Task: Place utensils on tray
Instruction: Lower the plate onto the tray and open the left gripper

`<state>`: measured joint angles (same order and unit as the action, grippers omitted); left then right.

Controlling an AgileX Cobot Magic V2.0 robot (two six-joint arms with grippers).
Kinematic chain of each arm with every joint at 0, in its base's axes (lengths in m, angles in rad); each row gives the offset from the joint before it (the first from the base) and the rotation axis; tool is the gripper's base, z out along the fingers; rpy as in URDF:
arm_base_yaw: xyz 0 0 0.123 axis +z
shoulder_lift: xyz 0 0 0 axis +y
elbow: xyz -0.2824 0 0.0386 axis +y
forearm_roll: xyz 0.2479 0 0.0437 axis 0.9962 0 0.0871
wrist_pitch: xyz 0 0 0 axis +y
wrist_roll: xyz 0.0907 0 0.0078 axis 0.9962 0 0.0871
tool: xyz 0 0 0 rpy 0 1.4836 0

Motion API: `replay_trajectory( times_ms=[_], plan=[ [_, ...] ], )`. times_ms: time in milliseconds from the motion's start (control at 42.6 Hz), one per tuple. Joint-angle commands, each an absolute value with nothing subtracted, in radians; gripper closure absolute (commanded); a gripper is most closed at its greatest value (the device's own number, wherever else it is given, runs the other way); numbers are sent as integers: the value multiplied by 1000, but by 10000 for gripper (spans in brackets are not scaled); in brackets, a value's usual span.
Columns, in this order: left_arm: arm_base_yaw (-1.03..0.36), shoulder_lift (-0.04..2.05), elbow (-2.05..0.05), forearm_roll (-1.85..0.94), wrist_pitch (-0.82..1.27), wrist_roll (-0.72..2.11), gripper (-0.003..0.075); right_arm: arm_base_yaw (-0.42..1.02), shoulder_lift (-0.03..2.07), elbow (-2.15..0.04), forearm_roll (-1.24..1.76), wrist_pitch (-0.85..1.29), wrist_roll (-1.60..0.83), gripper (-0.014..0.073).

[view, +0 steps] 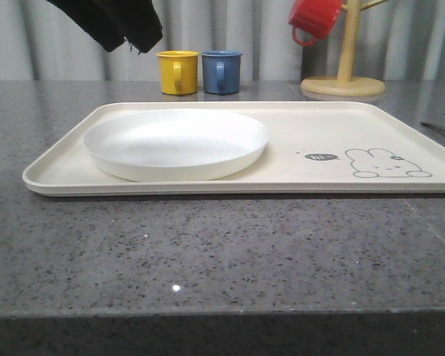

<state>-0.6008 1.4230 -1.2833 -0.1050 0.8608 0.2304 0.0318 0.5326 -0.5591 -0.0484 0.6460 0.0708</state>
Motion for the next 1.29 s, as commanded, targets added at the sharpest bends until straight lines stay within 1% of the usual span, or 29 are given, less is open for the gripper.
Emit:
replay_trajectory(
  times_ms=[0,164,305,540,751,845,1080,1268],
  plan=[
    [-685,1302,-1224,-28,779,121,352,33,540,-587,-65,577,68,125],
    [-729,1176,-1088,-43,762,113,352,33,540,-587,-65,579,68,125],
    [-729,1106,-1038,-45,764,113,352,33,587,-630,-66,600,68,125],
    [-729,1095,-1036,-45,762,113,352,33,815,-824,-51,733,68,127],
    [-729,1095,-1036,-45,740,113,352,33,1088,-1006,-28,893,68,127],
    [-729,1095,-1036,-45,735,113,352,33,1197,-1066,-28,932,68,127],
    [-729,1095,-1036,-45,727,113,352,33,1421,-1176,-28,941,58,127],
    [-729,1095,-1036,-45,727,113,352,33,1536,-1251,-27,937,57,128]
  ],
)
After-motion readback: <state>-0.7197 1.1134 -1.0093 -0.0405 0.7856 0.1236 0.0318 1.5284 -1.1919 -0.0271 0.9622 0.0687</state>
